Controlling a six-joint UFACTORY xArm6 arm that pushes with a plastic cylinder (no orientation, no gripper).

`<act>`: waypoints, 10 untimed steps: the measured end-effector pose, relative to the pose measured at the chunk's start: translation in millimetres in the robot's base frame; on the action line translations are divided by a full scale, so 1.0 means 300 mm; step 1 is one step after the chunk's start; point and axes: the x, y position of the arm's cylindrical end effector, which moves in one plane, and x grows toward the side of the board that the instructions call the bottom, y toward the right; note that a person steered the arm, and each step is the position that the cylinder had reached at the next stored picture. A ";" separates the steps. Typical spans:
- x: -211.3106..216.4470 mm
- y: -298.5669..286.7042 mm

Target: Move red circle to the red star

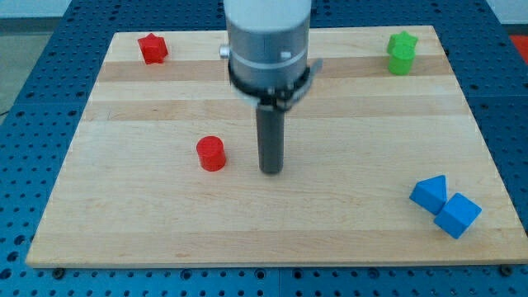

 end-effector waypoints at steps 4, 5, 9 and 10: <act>0.036 -0.194; -0.027 -0.194; -0.279 -0.134; 0.031 -0.080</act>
